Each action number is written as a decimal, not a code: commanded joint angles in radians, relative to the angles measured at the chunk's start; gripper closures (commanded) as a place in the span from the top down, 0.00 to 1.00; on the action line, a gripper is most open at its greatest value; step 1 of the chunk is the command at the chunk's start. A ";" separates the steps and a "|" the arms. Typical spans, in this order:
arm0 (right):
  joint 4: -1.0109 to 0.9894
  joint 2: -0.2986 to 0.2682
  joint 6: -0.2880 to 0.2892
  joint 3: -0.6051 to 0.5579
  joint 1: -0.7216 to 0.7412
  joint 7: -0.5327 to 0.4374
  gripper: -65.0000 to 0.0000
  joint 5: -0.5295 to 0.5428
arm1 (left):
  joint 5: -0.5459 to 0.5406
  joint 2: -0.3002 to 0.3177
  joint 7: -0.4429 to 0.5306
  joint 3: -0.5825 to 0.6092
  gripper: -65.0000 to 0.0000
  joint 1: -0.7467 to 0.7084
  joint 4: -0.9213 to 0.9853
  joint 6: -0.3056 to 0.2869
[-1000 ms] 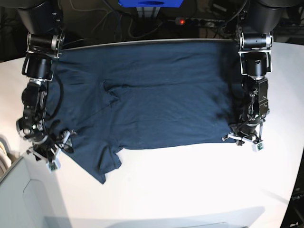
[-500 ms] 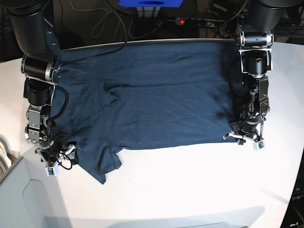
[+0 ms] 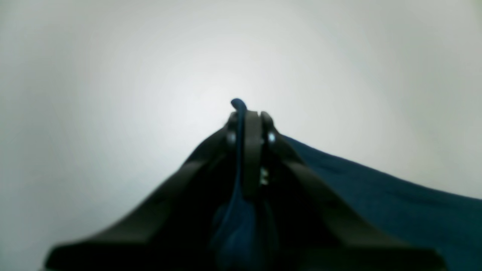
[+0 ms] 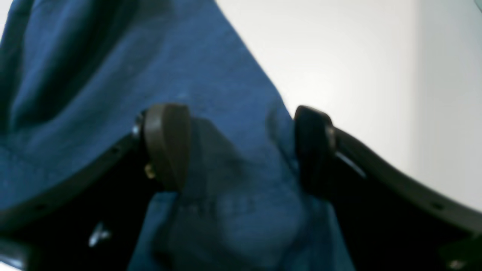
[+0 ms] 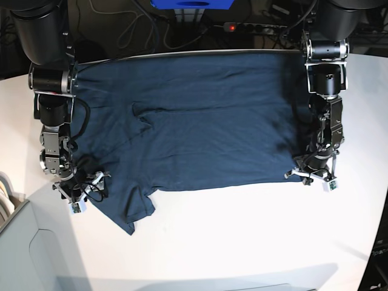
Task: Fold the T-shirt properly
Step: 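Reach both grippers down to the hem corners of the shirt, then grasp the hem and fold it up over the folded shoulder edge, then release the hem and regrasp the lower folded edge with both grippers, then fold the lower edge up toward the shoulder edge with both grippers, then release the strip and reposition the right gripper on the strip's end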
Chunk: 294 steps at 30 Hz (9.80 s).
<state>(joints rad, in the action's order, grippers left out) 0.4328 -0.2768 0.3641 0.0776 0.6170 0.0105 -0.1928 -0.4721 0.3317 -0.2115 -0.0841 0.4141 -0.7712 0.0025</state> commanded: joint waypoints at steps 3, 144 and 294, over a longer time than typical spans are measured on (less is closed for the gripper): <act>0.007 -0.008 0.000 0.004 0.016 0.032 0.25 -0.001 | 0.000 0.007 -0.012 0.002 0.00 0.002 -0.009 0.000; 0.452 0.032 0.005 0.219 -0.202 0.521 0.58 0.037 | -0.012 -0.144 -0.113 -0.283 0.00 -0.617 -0.974 0.000; 1.400 0.161 0.227 0.345 -0.943 0.653 0.70 0.040 | -0.010 -0.141 -0.105 -0.336 0.43 -0.782 -0.891 -0.003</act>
<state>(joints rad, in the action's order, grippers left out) 1.8153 -0.1097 0.5720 0.4183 -0.3264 0.6807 -0.1585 -0.4755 0.1806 -0.3408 -0.4156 -0.3706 -1.6459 -0.0002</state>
